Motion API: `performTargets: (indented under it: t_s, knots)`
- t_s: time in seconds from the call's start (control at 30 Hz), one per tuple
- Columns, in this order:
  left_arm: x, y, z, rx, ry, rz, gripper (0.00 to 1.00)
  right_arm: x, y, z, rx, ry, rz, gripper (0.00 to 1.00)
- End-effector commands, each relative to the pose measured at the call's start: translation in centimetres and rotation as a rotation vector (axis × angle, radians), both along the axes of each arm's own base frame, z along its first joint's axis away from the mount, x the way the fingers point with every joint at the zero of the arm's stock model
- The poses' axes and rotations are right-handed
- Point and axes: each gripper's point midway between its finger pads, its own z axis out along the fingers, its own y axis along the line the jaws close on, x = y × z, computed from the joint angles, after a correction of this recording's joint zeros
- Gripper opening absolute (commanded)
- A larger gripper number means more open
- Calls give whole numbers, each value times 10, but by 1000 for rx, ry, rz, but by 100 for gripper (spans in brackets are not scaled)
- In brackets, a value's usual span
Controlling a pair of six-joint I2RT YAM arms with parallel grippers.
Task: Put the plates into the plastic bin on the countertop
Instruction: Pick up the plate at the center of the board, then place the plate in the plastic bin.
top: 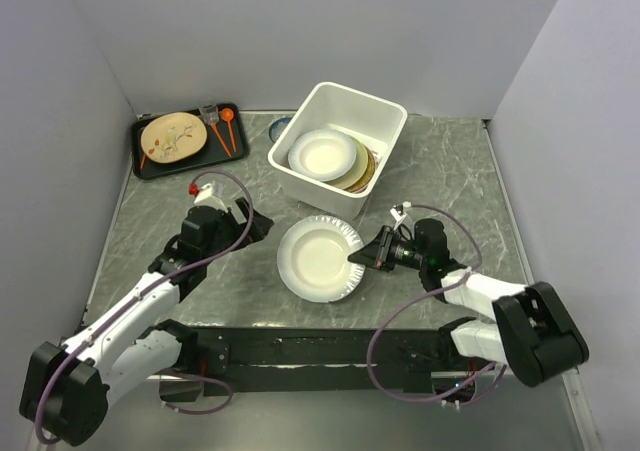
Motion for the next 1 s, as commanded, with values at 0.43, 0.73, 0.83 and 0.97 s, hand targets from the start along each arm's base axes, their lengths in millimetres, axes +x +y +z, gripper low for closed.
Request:
performTargets:
  t_s: [0.43, 0.73, 0.83, 0.97]
  knots:
    - [16, 13, 0, 43, 22, 108, 99, -2, -10, 77, 37, -240, -51, 0]
    - [10, 18, -3, 40, 26, 125, 99, 0, -7, 94, 41, -269, -30, 0]
    - [8, 18, -10, 35, 42, 125, 99, 3, -5, 98, 36, -270, -18, 0]
    - [7, 18, -13, 37, 47, 127, 99, 7, -2, 112, 52, -292, -10, 0]
